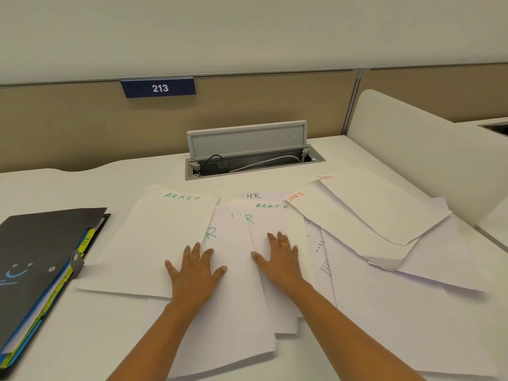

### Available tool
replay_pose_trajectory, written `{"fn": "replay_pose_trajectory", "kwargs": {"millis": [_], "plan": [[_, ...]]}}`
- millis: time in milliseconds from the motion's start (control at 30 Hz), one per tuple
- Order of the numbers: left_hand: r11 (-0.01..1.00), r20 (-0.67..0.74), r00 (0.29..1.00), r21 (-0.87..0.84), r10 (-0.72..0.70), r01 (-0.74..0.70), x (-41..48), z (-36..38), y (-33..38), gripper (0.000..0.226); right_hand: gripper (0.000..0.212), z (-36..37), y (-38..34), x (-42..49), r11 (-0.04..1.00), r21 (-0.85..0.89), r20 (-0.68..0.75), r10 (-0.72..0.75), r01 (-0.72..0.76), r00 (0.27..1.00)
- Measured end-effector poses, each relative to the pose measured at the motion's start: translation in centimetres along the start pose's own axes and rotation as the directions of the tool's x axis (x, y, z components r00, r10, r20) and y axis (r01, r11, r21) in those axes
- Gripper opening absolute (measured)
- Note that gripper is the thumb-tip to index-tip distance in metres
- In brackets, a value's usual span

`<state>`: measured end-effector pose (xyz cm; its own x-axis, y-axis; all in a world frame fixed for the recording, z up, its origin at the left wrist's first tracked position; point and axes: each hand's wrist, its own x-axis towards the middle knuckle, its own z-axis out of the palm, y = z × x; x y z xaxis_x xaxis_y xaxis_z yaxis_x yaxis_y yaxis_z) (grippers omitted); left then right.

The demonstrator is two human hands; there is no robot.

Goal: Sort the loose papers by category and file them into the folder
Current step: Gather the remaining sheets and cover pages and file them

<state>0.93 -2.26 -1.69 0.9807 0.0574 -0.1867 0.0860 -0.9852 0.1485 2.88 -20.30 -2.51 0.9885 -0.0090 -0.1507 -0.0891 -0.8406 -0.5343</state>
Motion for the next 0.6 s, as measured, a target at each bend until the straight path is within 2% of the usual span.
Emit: {"fn": "replay_pose_trajectory", "kwargs": {"millis": [100, 167, 233, 300, 367, 433, 500, 600], "plan": [[0.999, -0.063, 0.998, -0.014, 0.028, -0.029, -0.2, 0.0, 0.4, 0.059, 0.066, 0.6, -1.3, 0.3, 0.991, 0.113, 0.073, -0.081, 0.073, 0.994], [0.994, -0.091, 0.991, -0.048, 0.096, -0.100, -0.4, 0.2, 1.3, 0.076, 0.060, 0.4, -1.7, 0.3, 0.965, 0.239, 0.101, -0.139, 0.111, 0.985], [0.980, -0.091, 0.979, -0.074, 0.180, -0.187, -0.5, 0.7, 2.3, 0.115, 0.052, -0.2, -1.3, 0.2, 0.924, 0.353, 0.035, -0.167, 0.144, 0.985], [0.965, -0.066, 0.966, -0.068, 0.250, -0.254, -0.4, 1.2, 3.3, 0.127, 0.042, -1.0, -0.3, 0.0, 0.918, 0.361, -0.121, -0.130, 0.165, 0.984], [0.943, -0.025, 0.945, -0.053, 0.327, -0.328, -0.5, 1.4, 4.3, 0.125, 0.038, -1.8, 1.3, 0.0, 0.957, 0.266, -0.275, -0.039, 0.115, 0.961], [0.931, 0.016, 0.931, -0.020, 0.364, -0.364, -0.5, 1.7, 5.0, 0.126, 0.042, -2.7, 3.3, 0.0, 0.995, 0.097, -0.363, 0.036, -0.001, 0.931], [0.938, 0.035, 0.937, -0.002, 0.346, -0.347, -0.3, 1.9, 5.1, 0.129, 0.047, -3.7, 5.3, -0.1, 0.989, -0.092, -0.371, 0.072, -0.114, 0.926], [0.962, 0.010, 0.962, 0.026, 0.273, -0.273, -0.2, 1.8, 4.4, 0.132, 0.048, -5.1, 7.7, 0.0, 0.953, -0.252, -0.309, 0.083, -0.166, 0.947]]}}
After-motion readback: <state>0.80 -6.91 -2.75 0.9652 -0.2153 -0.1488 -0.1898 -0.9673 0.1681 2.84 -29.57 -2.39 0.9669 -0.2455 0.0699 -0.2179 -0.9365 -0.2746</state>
